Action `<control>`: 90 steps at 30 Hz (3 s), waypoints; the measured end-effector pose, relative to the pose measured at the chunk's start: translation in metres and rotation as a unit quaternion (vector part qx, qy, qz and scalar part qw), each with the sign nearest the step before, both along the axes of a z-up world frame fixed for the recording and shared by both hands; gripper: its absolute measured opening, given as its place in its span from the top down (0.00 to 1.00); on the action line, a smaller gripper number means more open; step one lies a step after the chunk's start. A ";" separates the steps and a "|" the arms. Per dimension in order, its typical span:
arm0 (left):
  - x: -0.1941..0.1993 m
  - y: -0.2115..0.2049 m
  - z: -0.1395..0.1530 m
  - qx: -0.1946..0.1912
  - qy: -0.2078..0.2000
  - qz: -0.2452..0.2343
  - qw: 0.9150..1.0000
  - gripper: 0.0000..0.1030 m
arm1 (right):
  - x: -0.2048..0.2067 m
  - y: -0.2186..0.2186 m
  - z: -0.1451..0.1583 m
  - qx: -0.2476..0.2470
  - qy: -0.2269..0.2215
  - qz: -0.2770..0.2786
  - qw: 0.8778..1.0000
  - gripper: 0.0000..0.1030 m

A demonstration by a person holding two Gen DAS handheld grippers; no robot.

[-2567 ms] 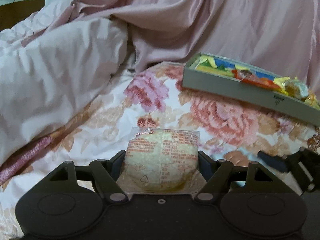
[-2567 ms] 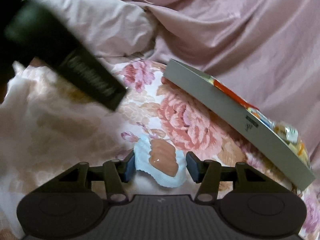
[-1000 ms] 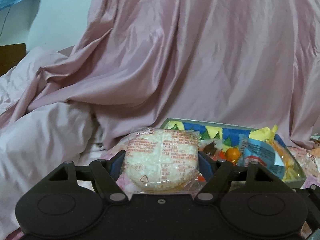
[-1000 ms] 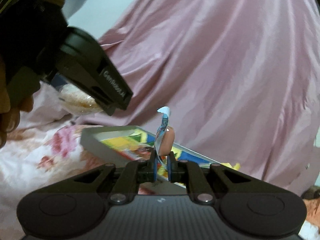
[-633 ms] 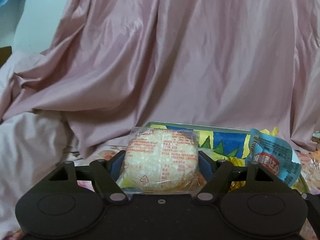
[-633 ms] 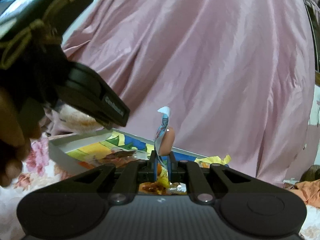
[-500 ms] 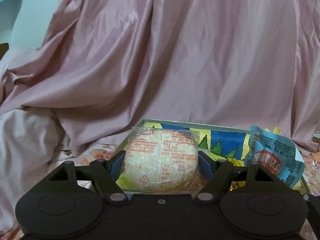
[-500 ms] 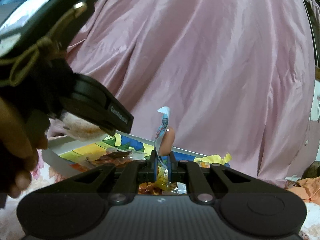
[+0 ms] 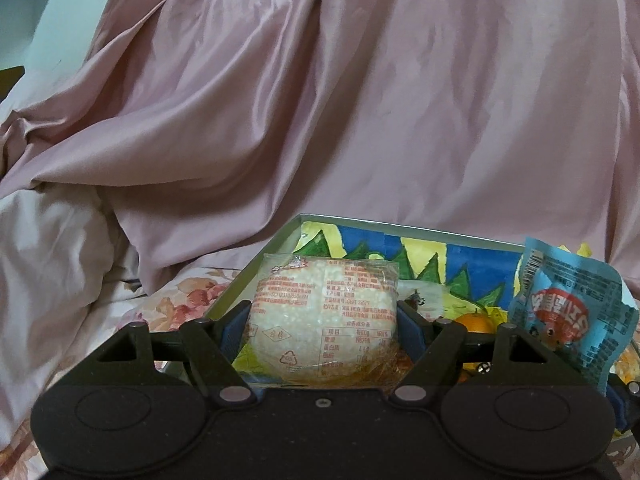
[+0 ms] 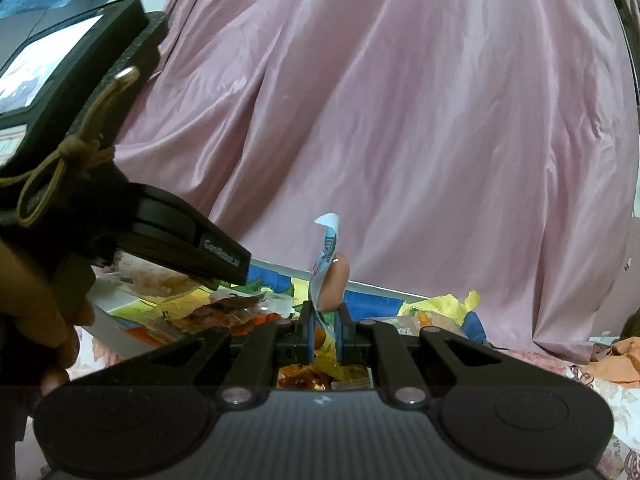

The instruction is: Organize snacks

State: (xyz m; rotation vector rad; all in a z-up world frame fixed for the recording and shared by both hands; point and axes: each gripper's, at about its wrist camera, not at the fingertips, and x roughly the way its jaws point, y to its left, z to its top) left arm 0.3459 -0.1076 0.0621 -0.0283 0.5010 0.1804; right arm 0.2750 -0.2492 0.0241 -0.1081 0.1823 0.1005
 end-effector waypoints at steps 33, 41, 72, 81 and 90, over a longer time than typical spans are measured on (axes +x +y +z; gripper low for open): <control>0.004 0.002 -0.010 -0.015 0.019 0.012 1.000 0.26 | 0.010 0.011 -0.001 -0.012 0.017 0.036 0.999 0.88; 0.005 0.007 -0.012 -0.036 0.024 0.023 0.999 0.18 | 0.008 0.013 0.000 -0.010 0.016 0.035 0.999 0.85; -0.010 0.021 -0.005 -0.026 -0.002 0.077 0.997 0.01 | 0.005 0.000 0.003 0.014 -0.008 -0.011 1.000 0.02; -0.016 0.025 0.001 -0.024 -0.010 0.086 0.996 0.01 | 0.006 -0.006 0.006 0.031 -0.006 -0.025 0.999 0.00; -0.024 0.026 0.006 -0.021 -0.013 0.093 0.995 0.01 | 0.003 -0.008 0.011 0.042 -0.011 -0.027 0.999 0.00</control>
